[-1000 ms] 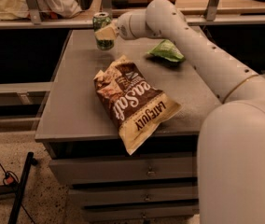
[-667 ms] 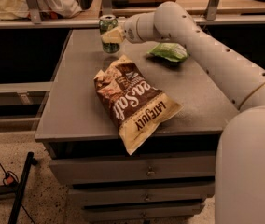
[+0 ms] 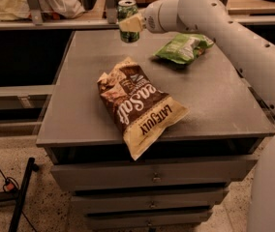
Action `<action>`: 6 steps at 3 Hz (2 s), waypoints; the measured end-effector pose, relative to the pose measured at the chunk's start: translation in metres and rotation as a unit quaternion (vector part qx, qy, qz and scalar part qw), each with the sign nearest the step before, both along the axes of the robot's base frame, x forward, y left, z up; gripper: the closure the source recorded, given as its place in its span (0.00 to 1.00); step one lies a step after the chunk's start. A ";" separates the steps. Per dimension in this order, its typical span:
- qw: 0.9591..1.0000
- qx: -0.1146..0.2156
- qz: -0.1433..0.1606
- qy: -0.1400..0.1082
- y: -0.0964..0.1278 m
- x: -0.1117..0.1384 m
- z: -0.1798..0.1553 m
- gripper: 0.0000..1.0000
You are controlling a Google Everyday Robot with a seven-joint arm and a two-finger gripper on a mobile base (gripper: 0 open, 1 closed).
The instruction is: Move green can near brown chip bag
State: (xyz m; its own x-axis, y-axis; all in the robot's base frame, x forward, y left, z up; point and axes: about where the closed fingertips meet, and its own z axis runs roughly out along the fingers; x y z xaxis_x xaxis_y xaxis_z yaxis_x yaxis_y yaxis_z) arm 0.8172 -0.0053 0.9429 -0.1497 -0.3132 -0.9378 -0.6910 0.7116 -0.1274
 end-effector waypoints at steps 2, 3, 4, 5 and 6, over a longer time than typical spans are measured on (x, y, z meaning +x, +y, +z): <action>0.998 0.015 -0.066 -0.012 -0.090 -0.019 0.043 1.00; 0.996 0.018 -0.090 -0.004 -0.130 -0.040 0.048 1.00; 0.993 0.024 -0.114 0.010 -0.165 -0.068 0.045 1.00; 0.992 0.029 -0.122 0.029 -0.189 -0.096 0.036 1.00; 0.991 0.032 -0.122 0.046 -0.205 -0.120 0.023 1.00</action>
Offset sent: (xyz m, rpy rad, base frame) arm -0.0400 -0.1639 0.0613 0.0487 -0.0305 -0.2373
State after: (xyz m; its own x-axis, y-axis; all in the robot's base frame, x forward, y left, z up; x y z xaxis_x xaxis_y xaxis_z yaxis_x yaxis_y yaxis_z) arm 0.6969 -0.2099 0.9661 -0.2998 -0.1980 -0.9332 -0.5038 0.8636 -0.0214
